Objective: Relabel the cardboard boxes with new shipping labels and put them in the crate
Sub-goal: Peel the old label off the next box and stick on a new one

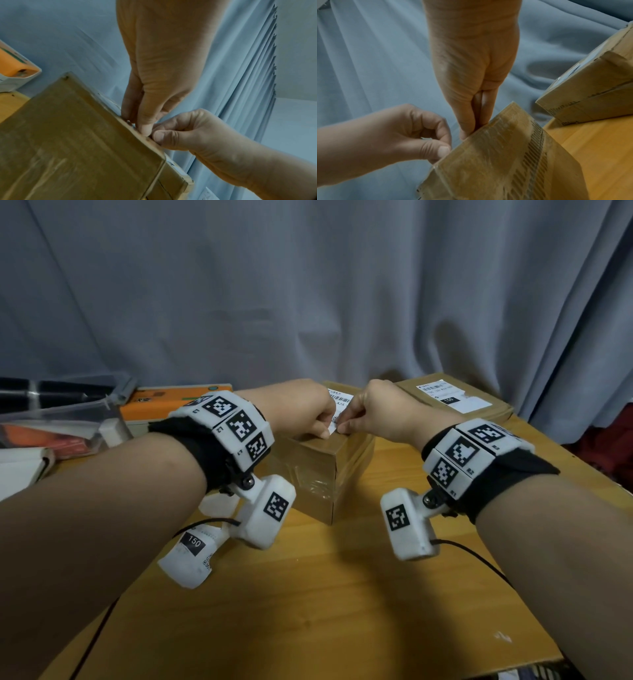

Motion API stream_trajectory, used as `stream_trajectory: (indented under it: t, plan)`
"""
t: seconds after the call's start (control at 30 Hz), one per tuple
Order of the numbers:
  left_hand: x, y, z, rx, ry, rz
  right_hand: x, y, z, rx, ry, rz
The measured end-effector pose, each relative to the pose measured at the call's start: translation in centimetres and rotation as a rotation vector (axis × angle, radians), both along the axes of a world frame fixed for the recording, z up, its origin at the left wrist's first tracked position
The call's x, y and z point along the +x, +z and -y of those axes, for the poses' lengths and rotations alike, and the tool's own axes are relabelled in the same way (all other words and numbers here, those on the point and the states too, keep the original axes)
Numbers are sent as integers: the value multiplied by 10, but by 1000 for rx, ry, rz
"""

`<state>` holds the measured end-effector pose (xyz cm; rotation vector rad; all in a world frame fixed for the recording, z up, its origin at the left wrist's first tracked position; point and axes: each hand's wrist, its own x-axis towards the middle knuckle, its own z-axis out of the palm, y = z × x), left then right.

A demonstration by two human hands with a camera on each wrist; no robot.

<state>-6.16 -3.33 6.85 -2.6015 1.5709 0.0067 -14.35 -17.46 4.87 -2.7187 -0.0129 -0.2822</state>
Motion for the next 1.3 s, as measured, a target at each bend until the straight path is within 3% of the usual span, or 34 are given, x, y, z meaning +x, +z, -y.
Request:
stream_trajectory:
  t: [0.2,0.43,0.57,0.7,0.8,1.03,1.2,1.3]
  plan:
    - [-5,0,-2,14,-25,46,1,-2,1,15,-4,2]
    - [-12,-23,-17,-252,15,179,2,-2,0,2,-20,12]
    - [-1,-20,-18,-385,87,20,-2,1,-4,-42,3,7]
    - [15,-29,-33,-403,184,-154,-2,9,-17,-231,86,-39]
    - [15,-42,-42,-523,183,-286,3,14,-25,-313,119,-70]
    - [17,-43,-41,-574,204,-272,10,26,-39,-456,157,-177]
    - [16,-43,-42,-592,238,-308,11,20,-40,-559,107,-119]
    - [15,-43,-42,-602,250,-349,11,20,-32,-471,90,-109]
